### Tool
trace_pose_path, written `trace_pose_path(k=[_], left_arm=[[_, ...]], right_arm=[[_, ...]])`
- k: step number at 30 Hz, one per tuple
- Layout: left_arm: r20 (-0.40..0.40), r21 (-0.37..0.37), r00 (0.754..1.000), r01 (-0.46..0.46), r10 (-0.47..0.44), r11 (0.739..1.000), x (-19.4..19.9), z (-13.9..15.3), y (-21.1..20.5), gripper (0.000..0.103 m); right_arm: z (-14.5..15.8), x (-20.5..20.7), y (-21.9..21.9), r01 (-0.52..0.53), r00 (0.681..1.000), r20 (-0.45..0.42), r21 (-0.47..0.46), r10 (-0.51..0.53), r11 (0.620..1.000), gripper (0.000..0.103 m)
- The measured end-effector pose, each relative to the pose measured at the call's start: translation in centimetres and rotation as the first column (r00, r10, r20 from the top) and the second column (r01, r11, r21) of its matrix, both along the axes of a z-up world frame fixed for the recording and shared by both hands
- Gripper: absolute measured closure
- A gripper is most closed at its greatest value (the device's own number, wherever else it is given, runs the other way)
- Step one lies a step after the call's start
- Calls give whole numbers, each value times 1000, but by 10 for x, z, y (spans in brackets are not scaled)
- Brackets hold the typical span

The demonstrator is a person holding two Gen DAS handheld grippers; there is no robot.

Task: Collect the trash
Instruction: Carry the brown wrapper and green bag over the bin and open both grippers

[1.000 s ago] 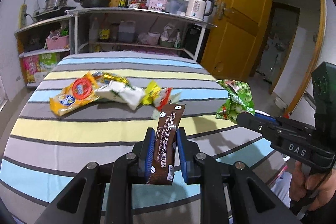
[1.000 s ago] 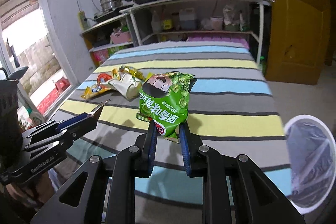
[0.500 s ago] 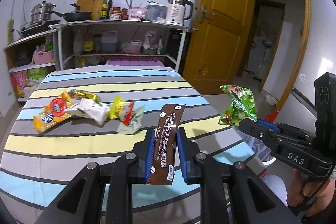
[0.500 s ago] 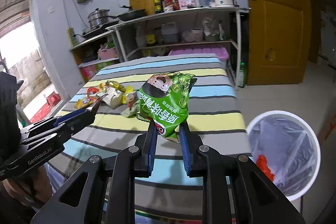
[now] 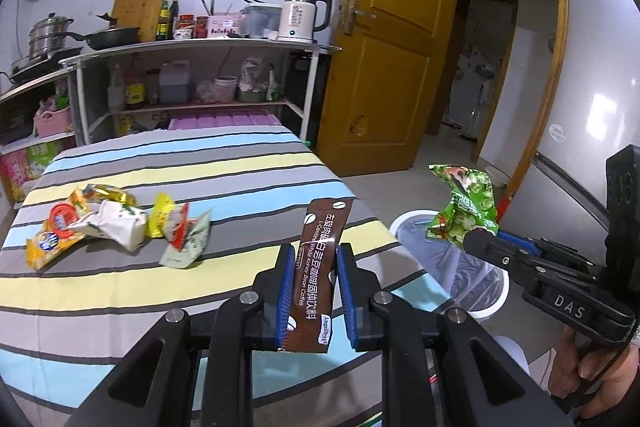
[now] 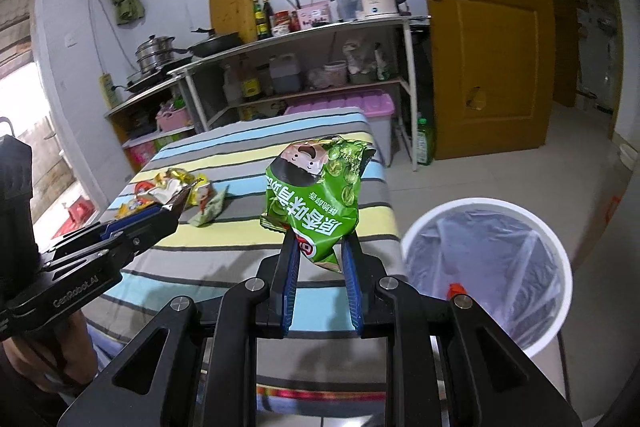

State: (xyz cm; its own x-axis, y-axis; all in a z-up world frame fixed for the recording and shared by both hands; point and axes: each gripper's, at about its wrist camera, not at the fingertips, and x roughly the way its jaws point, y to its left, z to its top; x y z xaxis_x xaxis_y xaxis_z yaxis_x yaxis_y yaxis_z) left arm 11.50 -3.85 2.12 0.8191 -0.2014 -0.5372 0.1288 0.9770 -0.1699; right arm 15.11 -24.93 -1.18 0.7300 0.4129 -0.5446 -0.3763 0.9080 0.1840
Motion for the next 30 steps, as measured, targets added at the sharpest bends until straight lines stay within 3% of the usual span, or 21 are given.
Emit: trace_pose_path(k=[16,30], left_arm=[[-18,-9,992,122,-122,992,40,-9,-57,81],[-84,-16,965,249,-249,968,81,-35,-124,81]], right_arm=[[-8,9,-54,127,992,-16,2,-127,992,81],[-34,27,-111,244,966,-83,0,-243,970,81]])
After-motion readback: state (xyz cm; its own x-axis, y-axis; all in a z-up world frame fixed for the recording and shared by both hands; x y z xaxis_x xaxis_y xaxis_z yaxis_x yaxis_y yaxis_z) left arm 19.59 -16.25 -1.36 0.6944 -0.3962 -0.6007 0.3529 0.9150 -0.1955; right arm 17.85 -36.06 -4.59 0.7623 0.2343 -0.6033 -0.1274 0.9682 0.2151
